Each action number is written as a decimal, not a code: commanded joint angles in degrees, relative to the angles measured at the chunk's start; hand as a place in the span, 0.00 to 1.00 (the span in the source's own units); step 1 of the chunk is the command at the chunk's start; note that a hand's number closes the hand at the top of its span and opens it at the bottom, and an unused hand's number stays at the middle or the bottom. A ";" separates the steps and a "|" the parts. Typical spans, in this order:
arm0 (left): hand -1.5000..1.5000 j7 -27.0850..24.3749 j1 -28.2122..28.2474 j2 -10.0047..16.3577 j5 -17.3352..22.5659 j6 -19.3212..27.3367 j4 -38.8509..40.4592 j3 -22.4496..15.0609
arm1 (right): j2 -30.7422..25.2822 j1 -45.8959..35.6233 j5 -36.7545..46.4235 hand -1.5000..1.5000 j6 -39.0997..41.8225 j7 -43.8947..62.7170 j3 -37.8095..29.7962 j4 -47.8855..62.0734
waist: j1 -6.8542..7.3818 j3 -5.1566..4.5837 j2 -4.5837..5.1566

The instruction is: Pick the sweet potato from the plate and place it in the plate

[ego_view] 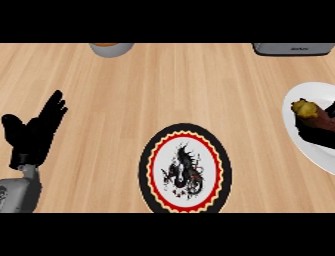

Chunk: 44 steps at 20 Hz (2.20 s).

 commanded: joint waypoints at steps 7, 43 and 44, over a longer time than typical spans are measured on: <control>0.50 0.81 -1.18 -2.94 -2.59 1.54 -0.78 -1.48 | -5.18 -6.64 -4.14 1.00 1.77 -15.62 -10.00 26.47 | 1.04 0.04 0.30; 0.50 -0.33 -2.18 -1.77 -2.18 -2.31 2.51 2.44 | -13.99 -14.15 -40.71 0.00 46.59 -40.53 -29.41 51.06 | 0.64 0.01 0.17; 0.50 0.94 -0.92 1.43 0.82 -5.57 0.42 4.99 | -13.66 -9.19 -41.75 0.00 47.44 -42.01 -30.54 47.49 | 0.41 0.00 0.06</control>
